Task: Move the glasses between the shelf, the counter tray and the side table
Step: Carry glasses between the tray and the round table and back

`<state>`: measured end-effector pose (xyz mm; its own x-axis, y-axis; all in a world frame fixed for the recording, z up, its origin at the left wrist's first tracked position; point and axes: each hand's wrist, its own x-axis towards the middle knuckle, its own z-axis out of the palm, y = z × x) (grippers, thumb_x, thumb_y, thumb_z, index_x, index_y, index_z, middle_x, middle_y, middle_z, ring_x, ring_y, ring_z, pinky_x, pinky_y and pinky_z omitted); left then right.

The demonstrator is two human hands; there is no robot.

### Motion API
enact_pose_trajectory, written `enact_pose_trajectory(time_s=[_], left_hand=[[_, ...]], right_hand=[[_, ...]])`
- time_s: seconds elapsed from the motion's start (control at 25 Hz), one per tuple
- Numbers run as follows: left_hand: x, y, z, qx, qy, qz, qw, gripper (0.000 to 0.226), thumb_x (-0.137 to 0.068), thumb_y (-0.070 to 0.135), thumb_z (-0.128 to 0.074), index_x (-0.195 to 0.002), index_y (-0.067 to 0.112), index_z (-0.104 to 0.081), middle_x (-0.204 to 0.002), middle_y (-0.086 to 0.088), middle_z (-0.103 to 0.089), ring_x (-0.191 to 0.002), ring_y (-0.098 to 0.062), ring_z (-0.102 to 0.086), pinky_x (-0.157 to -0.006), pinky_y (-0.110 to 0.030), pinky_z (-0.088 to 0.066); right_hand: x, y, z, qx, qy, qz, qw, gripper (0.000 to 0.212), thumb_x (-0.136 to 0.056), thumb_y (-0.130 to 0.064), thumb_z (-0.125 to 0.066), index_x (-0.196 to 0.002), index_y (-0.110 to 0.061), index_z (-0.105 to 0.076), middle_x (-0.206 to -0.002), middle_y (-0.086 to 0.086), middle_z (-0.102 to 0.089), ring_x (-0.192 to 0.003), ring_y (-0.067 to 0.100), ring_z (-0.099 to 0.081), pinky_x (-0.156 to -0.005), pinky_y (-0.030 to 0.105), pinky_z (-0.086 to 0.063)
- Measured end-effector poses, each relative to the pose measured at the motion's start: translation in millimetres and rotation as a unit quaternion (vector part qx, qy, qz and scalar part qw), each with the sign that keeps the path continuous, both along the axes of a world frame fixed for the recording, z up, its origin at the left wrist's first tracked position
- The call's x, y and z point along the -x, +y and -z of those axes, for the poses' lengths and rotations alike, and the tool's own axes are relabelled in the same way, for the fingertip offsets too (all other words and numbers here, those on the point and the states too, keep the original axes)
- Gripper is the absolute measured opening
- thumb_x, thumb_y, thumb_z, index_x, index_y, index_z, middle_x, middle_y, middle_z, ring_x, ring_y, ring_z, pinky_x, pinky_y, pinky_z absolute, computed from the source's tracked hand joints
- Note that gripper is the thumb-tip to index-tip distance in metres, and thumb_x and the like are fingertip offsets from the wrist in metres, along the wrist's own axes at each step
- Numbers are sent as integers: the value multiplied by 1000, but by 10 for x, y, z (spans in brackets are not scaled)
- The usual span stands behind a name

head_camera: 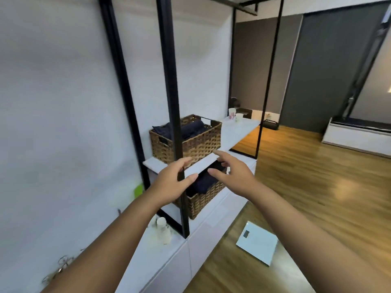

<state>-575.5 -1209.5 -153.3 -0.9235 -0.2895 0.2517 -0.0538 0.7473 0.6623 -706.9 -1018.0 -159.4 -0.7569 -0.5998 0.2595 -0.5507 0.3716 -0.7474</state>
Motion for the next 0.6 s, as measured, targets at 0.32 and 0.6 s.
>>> enact_pose_trajectory(time_s=[0.32, 0.6], left_hand=[[1587, 1635, -100, 4, 6, 129, 992, 59, -99, 50, -63, -153, 38, -43, -151, 12, -51, -137, -10, -50, -105, -29, -43], [2749, 3092, 14, -5, -14, 237, 971, 60, -97, 57, -61, -152, 44, -42, -153, 13, -50, -139, -8, -47, -103, -32, -43]], right_hand=[[982, 1980, -150, -5, 25, 153, 988, 68, -95, -45, -71, -156, -32, -43, -151, -5, -55, -135, 15, -53, -107, 36, -49], [1556, 3480, 51, 8, -1, 249, 969, 69, -93, -45, -73, -154, -30, -46, -149, -2, -57, -135, 16, -54, -107, 32, -47]])
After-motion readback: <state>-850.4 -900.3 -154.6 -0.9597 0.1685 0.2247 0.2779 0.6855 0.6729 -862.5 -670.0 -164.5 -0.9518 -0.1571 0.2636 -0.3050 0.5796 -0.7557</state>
